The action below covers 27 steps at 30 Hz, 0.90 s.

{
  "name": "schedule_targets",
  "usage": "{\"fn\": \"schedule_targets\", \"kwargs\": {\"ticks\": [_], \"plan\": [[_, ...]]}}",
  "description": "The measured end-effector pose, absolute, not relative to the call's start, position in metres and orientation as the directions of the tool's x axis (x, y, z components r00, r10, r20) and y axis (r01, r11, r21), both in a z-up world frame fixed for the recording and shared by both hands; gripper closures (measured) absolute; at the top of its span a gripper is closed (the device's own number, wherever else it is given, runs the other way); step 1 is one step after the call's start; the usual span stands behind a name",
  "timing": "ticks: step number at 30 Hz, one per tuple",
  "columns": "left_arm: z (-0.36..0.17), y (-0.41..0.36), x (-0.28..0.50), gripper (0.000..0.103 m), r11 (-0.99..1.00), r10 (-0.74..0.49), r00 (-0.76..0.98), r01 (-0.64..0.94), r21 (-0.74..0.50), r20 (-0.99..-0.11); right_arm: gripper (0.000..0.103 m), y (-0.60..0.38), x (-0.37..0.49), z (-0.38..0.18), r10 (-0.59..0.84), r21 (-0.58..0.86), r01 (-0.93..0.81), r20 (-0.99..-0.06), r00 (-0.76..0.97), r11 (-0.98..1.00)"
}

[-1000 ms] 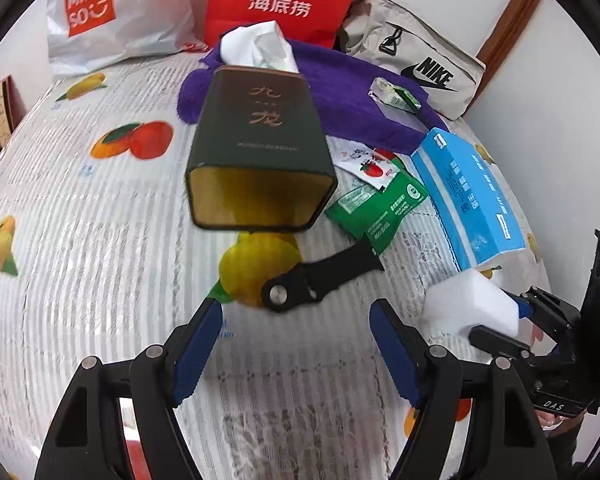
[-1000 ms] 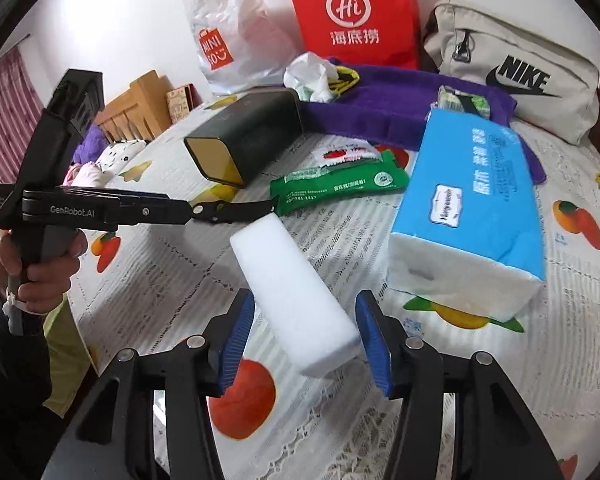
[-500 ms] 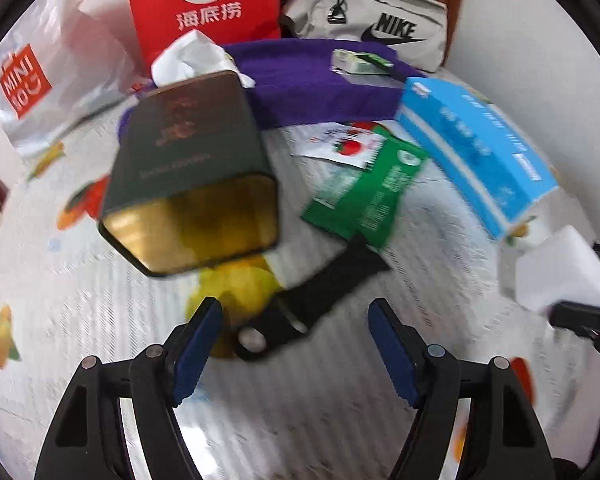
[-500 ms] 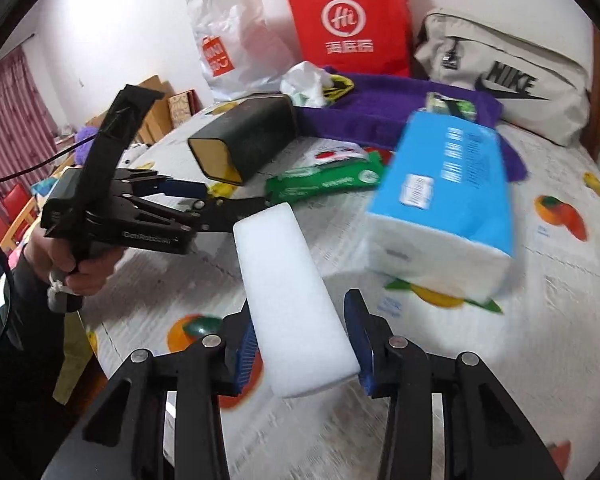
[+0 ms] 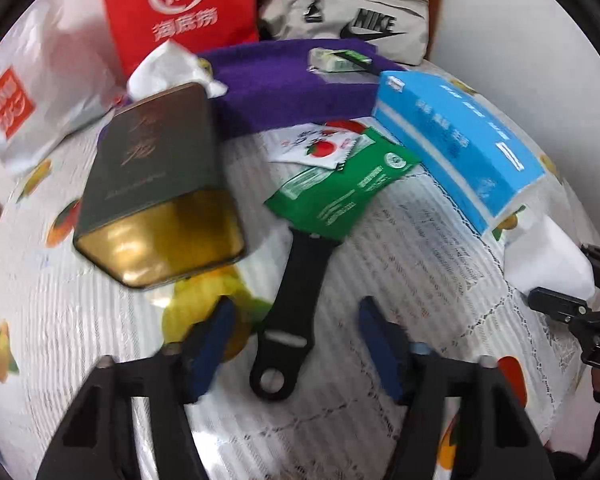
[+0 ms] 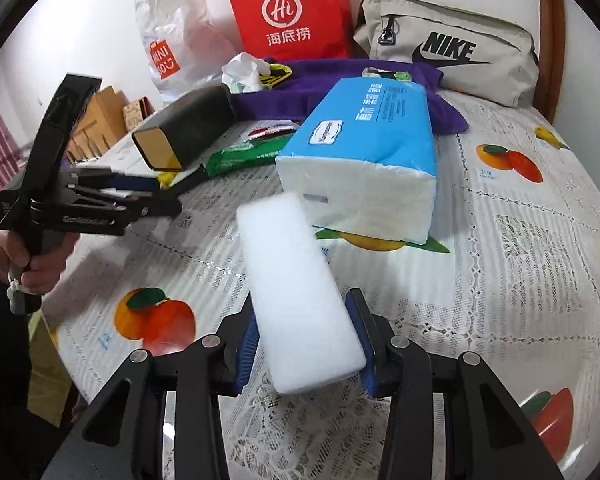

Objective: Organize soft objects
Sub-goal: 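Grasp the white foam block with the right tool while the left tool grasps the black watch strap, then carry the foam block and watch strap toward the purple towel with both tools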

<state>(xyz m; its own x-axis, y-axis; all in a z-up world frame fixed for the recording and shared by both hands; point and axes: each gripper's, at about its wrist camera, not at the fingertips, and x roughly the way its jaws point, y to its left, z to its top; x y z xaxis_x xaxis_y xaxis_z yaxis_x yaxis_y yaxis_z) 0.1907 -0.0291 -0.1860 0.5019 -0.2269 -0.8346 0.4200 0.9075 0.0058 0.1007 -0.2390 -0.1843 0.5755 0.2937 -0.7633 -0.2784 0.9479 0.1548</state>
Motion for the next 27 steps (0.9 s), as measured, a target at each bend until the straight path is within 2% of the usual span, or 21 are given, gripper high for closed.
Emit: {"fn": "schedule_targets", "kwargs": {"ticks": [1,2,8,10,12,14,15,18,27], "plan": [[-0.185,-0.031,0.190,0.076,0.900,-0.245,0.496,0.436,-0.005,-0.833,0.061,-0.237,0.099,-0.185,0.282,0.137,-0.279,-0.757,0.589,0.951],[-0.184,-0.033,0.190,0.082,0.893,-0.256,0.488,0.450,-0.011,-0.834,0.061,-0.236,0.098,-0.185,0.276,0.128,-0.278,-0.755,0.595,0.952],[-0.183,-0.039,0.191,0.080,0.886,-0.250,0.481,0.464,0.002,-0.840,0.061,-0.238,0.095,-0.186,0.285,0.137,-0.278,-0.743,0.605,0.951],[-0.183,-0.039,0.195,0.069,0.889,-0.251,0.475,0.459,-0.006,-0.843,0.061,-0.237,0.095,-0.186,0.284,0.134,-0.281,-0.743,0.606,0.950],[-0.184,-0.040,0.195,0.068,0.889,-0.249,0.482,0.458,0.000,-0.840,0.061,-0.237,0.094,-0.187,0.284,0.135,-0.280,-0.744,0.605,0.950],[-0.185,-0.043,0.196,0.071,0.889,-0.248,0.486,0.459,0.003,-0.838,0.061,-0.237,0.094,-0.187,0.286,0.138,-0.280,-0.744,0.604,0.950],[-0.185,-0.043,0.196,0.083,0.886,-0.262,0.478,0.464,-0.012,-0.838,0.061,-0.237,0.094,-0.186,0.287,0.142,-0.277,-0.745,0.602,0.950],[-0.185,-0.049,0.193,0.083,0.884,-0.249,0.491,0.467,0.011,-0.835,0.069,-0.238,0.096,-0.185,0.281,0.150,-0.258,-0.746,0.604,0.954],[-0.167,-0.038,0.173,0.083,0.905,-0.262,0.524,0.424,-0.019,-0.810,0.070,-0.237,0.095,-0.171,0.297,0.173,-0.258,-0.749,0.592,0.950]]}}
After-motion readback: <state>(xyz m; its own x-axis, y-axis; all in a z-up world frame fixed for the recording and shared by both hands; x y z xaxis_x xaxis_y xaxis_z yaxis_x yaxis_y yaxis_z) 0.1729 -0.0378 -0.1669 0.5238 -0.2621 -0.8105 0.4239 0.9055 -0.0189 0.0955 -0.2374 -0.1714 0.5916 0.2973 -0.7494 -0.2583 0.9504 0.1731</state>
